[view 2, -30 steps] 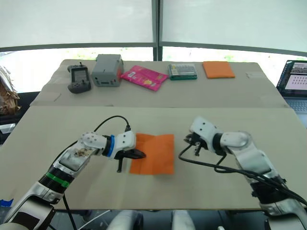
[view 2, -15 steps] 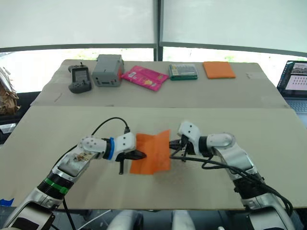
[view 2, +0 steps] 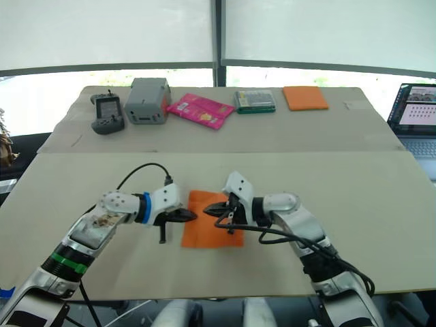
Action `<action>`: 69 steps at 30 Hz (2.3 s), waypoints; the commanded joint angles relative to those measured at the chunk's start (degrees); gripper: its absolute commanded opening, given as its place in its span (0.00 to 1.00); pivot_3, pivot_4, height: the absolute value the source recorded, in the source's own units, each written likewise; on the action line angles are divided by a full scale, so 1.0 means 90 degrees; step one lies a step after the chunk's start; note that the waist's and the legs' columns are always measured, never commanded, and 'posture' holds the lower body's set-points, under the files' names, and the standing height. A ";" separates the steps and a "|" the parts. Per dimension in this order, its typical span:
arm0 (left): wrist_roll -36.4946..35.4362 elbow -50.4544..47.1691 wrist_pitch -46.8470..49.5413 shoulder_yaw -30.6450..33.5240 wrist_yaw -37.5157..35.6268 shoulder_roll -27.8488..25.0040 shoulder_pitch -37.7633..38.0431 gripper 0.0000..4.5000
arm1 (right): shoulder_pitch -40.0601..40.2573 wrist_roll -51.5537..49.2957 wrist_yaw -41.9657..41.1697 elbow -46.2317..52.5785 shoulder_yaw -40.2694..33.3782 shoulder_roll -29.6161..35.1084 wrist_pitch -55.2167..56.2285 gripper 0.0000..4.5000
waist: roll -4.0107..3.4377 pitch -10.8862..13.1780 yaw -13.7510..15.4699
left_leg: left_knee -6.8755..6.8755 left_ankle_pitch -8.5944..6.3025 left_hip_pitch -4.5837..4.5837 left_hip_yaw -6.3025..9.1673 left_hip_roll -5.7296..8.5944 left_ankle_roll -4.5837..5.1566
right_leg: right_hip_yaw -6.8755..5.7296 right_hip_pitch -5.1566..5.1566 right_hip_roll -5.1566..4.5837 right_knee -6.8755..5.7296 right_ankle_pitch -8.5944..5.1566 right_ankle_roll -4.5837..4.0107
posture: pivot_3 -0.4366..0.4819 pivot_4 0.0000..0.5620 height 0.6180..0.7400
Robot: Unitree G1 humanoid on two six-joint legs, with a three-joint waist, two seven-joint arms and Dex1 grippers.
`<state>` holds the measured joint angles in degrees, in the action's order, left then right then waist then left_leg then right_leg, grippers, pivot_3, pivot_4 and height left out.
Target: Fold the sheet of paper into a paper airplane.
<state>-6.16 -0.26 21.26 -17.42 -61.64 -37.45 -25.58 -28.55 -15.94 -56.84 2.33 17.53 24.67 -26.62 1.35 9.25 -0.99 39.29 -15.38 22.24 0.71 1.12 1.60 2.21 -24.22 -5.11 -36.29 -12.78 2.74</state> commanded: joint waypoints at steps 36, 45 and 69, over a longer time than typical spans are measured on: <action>0.0232 -0.0037 0.0340 -0.0414 0.0035 0.0200 0.0193 0.00 | -0.0428 0.0548 -0.0924 -0.0276 -0.0006 0.0655 0.0758 0.01 | -0.0002 -0.0002 0.0094 | 0.0001 -0.0001 -0.0005 -0.0004 0.0005 0.0001 | 0.0001 0.0014 -0.0015 0.0010 0.0000 0.0001 | 0.48 0.27 1.00; 0.0177 -0.0237 0.0443 -0.0236 0.0127 0.0047 0.0404 0.00 | -0.0559 0.1471 -0.0745 -0.0634 0.0917 0.0324 0.1009 0.01 | -0.0003 -0.0003 0.0079 | 0.0001 -0.0001 -0.0004 -0.0005 0.0007 0.0000 | -0.0001 0.0011 -0.0014 0.0009 0.0000 0.0001 | 0.48 0.27 1.00; -0.1489 -0.0613 0.1370 0.0841 0.0178 0.0309 0.0524 0.00 | -0.0594 0.2305 -0.0390 -0.0645 0.1322 0.0120 0.0120 0.01 | 0.0002 -0.0010 -0.0021 | -0.0007 0.0000 -0.0028 -0.0002 0.0001 -0.0005 | 0.0002 0.0013 -0.0005 -0.0006 0.0002 -0.0002 | 0.48 0.27 1.00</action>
<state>-20.90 -5.90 35.40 -8.94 -59.38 -34.02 -21.28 -35.19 3.29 -61.30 -2.03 28.71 25.27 -22.66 1.37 9.16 -1.18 39.22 -15.37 22.00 0.69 1.13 1.55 2.23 -24.12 -5.15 -36.35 -12.77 2.71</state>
